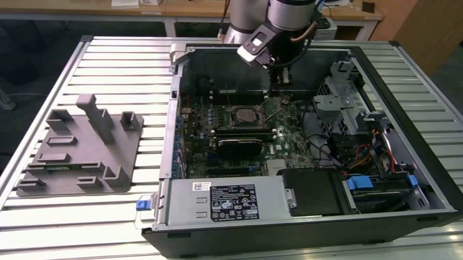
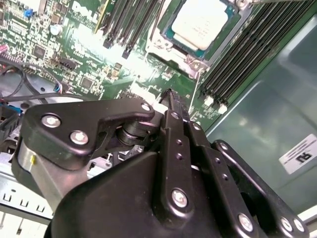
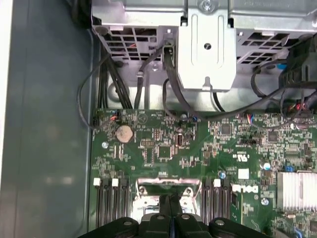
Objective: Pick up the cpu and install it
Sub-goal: 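Close the cpu cover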
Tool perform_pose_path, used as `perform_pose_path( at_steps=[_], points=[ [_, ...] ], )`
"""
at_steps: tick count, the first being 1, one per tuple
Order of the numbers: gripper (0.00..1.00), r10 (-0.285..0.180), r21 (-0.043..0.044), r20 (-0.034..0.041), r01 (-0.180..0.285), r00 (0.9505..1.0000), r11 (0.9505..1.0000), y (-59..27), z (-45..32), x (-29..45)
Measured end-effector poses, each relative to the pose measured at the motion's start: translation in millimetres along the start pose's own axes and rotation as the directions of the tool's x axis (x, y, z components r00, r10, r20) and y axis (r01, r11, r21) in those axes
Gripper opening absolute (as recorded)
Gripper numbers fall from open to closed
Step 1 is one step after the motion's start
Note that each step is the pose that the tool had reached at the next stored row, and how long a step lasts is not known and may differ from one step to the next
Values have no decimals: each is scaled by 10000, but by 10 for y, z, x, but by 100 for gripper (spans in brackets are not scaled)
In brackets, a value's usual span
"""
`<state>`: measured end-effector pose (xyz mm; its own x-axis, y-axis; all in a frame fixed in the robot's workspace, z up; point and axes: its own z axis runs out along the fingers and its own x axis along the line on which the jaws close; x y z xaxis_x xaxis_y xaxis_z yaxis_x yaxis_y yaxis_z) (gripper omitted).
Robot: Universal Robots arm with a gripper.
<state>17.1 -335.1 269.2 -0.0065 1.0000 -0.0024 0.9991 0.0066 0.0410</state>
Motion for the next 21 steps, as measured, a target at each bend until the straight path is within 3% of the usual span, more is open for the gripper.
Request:
perform_pose_path(
  at_steps=[21],
  points=[
    [11, 66, 29, 1, -66, 10000, 10000, 316, 93, 5]
  ],
)
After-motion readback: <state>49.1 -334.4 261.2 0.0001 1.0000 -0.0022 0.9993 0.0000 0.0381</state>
